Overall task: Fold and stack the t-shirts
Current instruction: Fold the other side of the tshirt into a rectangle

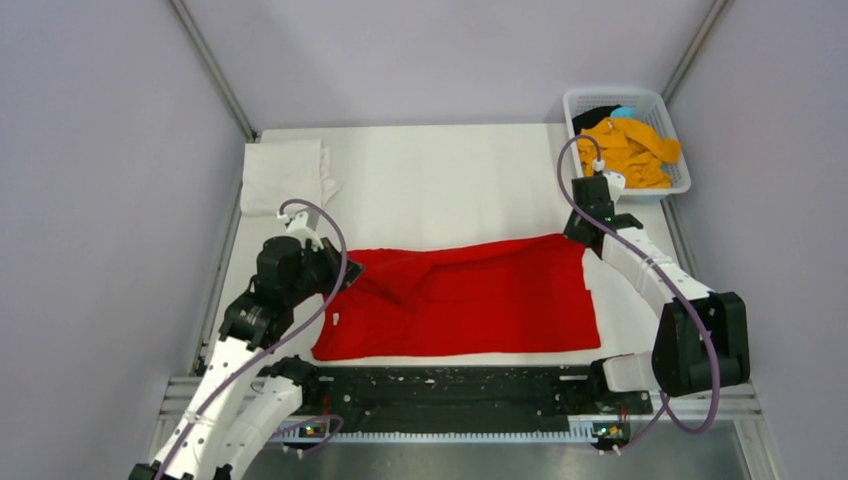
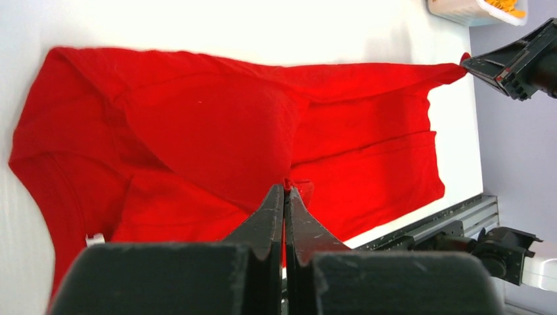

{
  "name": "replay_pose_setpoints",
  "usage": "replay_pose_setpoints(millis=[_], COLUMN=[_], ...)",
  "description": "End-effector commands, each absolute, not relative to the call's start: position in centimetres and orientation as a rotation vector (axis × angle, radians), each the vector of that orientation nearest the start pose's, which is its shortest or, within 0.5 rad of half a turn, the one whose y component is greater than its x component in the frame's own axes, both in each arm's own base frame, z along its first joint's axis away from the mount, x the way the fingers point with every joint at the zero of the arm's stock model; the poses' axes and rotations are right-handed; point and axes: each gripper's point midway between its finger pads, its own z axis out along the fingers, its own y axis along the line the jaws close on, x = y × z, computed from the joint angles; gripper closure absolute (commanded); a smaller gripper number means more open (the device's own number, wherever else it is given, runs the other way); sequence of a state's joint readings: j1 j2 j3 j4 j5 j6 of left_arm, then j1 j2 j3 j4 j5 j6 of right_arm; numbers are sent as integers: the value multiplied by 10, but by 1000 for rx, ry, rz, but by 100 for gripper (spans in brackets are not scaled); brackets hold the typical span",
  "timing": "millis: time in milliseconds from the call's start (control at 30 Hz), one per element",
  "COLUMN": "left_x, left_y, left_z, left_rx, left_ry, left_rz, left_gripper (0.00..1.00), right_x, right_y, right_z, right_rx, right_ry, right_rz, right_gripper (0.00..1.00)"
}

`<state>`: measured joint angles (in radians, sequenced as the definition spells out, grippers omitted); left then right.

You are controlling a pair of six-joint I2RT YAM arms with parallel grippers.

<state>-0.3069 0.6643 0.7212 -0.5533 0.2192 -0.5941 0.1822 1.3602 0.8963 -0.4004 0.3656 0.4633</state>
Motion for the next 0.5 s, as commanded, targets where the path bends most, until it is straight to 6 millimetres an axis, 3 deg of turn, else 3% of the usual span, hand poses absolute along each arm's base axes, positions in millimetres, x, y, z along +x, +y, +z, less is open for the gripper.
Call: replay_pose_setpoints(millis=[0,333,433,467], left_x=[199,169,161,158], left_y=[-131,-119,-118,-118], left_z=[196,165,149,143], left_rx=[-249,-394,-441,-459], left_ry=[2174,2277,2330,2355], left_rz=[-806,-782,-780,-777], left_gripper=[100,100,100,100], right_x=[341,321,308,302], right_y=[17,18,15,14], right_z=[118,101,88,83], right_rx=[472,485,513,525], right_ry=[2280,2348,2386,2402], right_rz=[-137,-137,-155,-166], right_gripper=[100,97,88,80])
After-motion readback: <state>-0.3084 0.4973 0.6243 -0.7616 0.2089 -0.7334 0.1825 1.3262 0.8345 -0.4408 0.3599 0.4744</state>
